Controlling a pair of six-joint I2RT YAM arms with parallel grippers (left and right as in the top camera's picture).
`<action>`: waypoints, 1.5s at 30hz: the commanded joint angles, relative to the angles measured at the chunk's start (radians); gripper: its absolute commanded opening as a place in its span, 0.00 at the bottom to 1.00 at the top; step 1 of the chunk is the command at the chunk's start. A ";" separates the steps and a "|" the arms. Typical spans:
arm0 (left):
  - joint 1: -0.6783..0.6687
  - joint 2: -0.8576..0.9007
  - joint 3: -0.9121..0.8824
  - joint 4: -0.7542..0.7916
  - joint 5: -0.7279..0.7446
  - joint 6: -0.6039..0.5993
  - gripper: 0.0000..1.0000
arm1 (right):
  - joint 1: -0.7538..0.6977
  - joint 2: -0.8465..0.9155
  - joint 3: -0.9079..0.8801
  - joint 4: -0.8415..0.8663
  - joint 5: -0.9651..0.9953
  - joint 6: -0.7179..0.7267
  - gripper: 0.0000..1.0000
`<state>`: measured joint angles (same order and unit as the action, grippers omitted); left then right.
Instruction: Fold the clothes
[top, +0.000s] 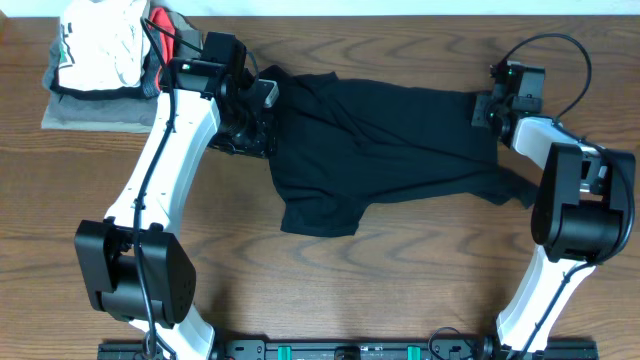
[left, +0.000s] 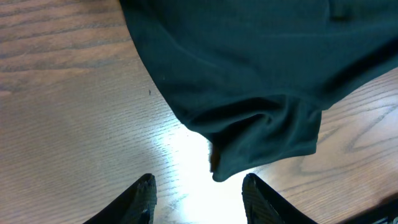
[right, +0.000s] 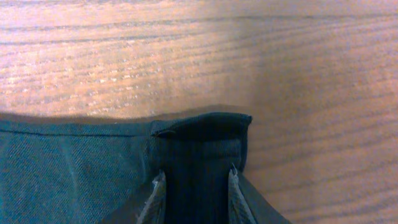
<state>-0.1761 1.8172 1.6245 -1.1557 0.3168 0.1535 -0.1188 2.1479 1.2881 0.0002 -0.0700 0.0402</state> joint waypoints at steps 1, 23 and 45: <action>0.000 -0.016 -0.003 -0.006 0.012 -0.010 0.47 | 0.025 0.056 0.006 -0.002 0.041 0.004 0.29; 0.000 -0.016 -0.003 0.002 0.012 -0.017 0.47 | -0.018 0.070 0.416 -0.084 0.224 0.034 0.01; 0.000 -0.016 -0.003 0.021 0.012 -0.017 0.47 | -0.086 -0.193 0.533 -0.881 0.125 0.092 0.99</action>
<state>-0.1761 1.8172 1.6245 -1.1320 0.3168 0.1528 -0.2054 2.0708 1.7813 -0.8116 0.0975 0.0971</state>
